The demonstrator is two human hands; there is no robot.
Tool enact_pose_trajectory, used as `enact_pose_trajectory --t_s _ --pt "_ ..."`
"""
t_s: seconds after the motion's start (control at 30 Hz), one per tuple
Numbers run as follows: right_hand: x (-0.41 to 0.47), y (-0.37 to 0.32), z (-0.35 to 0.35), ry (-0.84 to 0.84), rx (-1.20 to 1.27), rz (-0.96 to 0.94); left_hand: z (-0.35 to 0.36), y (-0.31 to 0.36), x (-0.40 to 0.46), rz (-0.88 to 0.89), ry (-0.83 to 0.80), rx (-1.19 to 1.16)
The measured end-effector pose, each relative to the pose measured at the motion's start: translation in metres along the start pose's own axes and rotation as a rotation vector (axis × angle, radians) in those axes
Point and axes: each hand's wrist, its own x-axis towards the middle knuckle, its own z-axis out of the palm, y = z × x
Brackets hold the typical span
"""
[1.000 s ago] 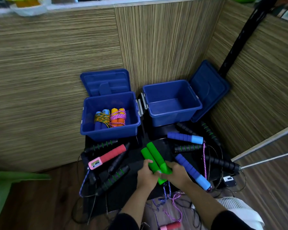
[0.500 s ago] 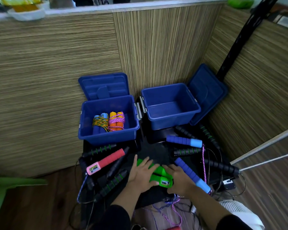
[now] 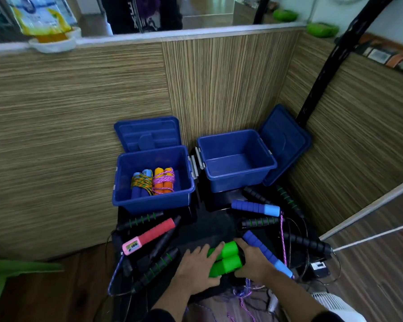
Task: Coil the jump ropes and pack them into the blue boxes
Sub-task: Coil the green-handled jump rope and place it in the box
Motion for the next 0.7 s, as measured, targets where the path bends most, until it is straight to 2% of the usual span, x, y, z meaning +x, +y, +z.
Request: enact_pose_trajectory --t_s 0.1,0.17,0.23,0.3,0.43,0.6,0.7 --pt "-0.004 -0.016 -0.015 -0.021 0.085 -0.072 -0.013 -0.001 -0.005 -0.023 0.055 -0.065" --pt "0.001 -0.028 -0.025 0.098 0.194 -0.093 -0.025 -0.005 -0.009 -0.056 0.132 -0.164" --pt "0.010 -0.046 -0.036 0.233 0.421 -0.065 -0.041 -0.010 -0.012 -0.117 0.239 -0.307" --pt "0.018 -0.068 -0.047 0.294 0.541 -0.122 -0.059 -0.013 -0.012 -0.169 0.345 -0.459" --pt "0.020 -0.112 -0.062 0.292 0.596 -0.328 -0.104 -0.013 -0.008 -0.232 0.542 -0.731" --pt "0.024 -0.132 -0.053 0.186 0.747 -0.317 -0.140 -0.010 -0.006 -0.274 0.661 -1.048" --pt "0.023 -0.138 -0.047 0.156 0.741 -0.339 -0.150 -0.010 -0.007 -0.223 0.750 -1.447"
